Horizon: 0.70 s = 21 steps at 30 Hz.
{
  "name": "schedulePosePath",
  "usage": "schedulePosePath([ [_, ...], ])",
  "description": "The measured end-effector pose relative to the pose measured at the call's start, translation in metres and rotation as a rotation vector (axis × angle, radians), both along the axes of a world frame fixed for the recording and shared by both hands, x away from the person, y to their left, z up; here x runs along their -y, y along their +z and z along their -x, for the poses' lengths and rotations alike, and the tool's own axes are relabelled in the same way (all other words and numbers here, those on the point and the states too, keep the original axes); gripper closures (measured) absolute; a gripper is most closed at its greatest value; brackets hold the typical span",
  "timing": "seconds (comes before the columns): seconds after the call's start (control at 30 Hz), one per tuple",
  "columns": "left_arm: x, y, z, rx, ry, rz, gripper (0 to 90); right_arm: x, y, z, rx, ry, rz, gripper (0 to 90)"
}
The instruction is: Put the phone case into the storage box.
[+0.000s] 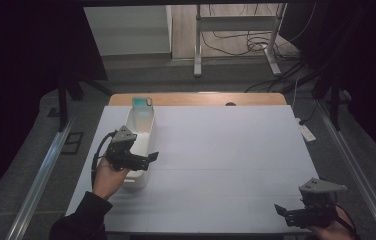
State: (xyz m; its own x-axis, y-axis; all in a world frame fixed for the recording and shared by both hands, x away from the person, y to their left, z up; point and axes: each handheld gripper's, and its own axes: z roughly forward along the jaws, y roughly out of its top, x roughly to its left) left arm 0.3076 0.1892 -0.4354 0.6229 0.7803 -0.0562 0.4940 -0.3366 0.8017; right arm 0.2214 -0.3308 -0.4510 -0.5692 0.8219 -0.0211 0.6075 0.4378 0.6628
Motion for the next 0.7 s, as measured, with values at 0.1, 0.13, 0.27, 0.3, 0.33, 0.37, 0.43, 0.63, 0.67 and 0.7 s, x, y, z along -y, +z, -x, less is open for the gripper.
schedulePosePath([
  [0.1,-0.001,0.0,0.004,0.002,-0.001,0.004,0.0,0.0,0.0,0.0,0.003,-0.002,0.0,0.0],
  [0.13,-0.001,0.001,0.006,0.001,0.0,0.006,0.0,0.0,0.0,0.0,0.003,-0.002,-0.001,0.0],
  [0.27,-0.002,0.001,0.012,0.004,0.003,0.011,0.0,0.0,0.0,0.0,0.004,-0.004,-0.001,0.0],
  [0.3,-0.002,0.001,0.014,0.004,0.004,0.017,0.0,0.0,0.0,0.0,0.004,-0.003,-0.001,0.0],
  [0.33,-0.002,0.001,0.014,0.004,0.004,0.017,0.0,0.0,0.0,0.0,0.004,-0.003,-0.001,0.0],
  [0.37,-0.003,0.001,0.016,0.005,0.005,0.023,0.0,0.0,0.0,0.0,0.004,-0.004,-0.001,0.0],
  [0.43,-0.004,0.001,0.019,0.007,0.008,0.027,0.0,0.0,0.0,0.0,0.004,-0.004,-0.001,0.0],
  [0.63,-0.007,0.001,0.027,0.008,0.019,0.036,0.0,0.0,0.0,0.0,0.002,-0.003,0.001,0.0],
  [0.67,-0.008,0.001,0.029,0.008,0.02,0.037,0.0,0.0,0.0,0.001,0.003,-0.003,0.001,0.0],
  [0.7,-0.009,0.001,0.03,0.008,0.022,0.036,0.0,0.0,0.0,0.001,0.002,-0.004,0.001,0.0],
])
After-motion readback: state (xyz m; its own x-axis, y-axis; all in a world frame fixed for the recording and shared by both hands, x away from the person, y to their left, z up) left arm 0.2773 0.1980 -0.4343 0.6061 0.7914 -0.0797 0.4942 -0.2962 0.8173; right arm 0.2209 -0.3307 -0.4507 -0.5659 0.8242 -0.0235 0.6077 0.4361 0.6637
